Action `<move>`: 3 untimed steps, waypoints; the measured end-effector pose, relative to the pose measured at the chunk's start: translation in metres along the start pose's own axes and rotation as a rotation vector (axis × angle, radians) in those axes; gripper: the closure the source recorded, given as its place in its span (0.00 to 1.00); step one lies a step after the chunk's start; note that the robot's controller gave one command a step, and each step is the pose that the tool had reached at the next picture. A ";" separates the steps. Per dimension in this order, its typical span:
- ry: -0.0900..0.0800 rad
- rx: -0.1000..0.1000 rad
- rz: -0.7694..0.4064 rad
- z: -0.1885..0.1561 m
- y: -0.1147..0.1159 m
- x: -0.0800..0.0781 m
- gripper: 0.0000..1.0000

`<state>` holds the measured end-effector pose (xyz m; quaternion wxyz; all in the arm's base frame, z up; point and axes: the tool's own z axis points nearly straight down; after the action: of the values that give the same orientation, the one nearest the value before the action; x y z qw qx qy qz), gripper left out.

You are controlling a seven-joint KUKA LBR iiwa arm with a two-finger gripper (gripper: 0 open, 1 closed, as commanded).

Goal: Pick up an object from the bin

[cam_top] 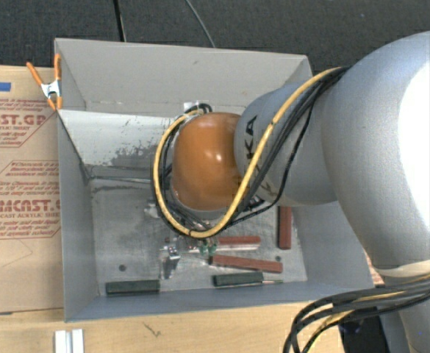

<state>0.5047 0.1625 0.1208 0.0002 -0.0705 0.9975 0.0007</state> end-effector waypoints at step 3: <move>0.010 -0.001 -0.053 0.049 -0.084 0.008 1.00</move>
Offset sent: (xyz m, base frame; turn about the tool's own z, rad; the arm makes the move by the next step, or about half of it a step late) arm 0.0049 -0.0858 -0.0508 -0.0518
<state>0.5082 0.0782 0.0716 -0.0046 -0.0970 0.9953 0.0008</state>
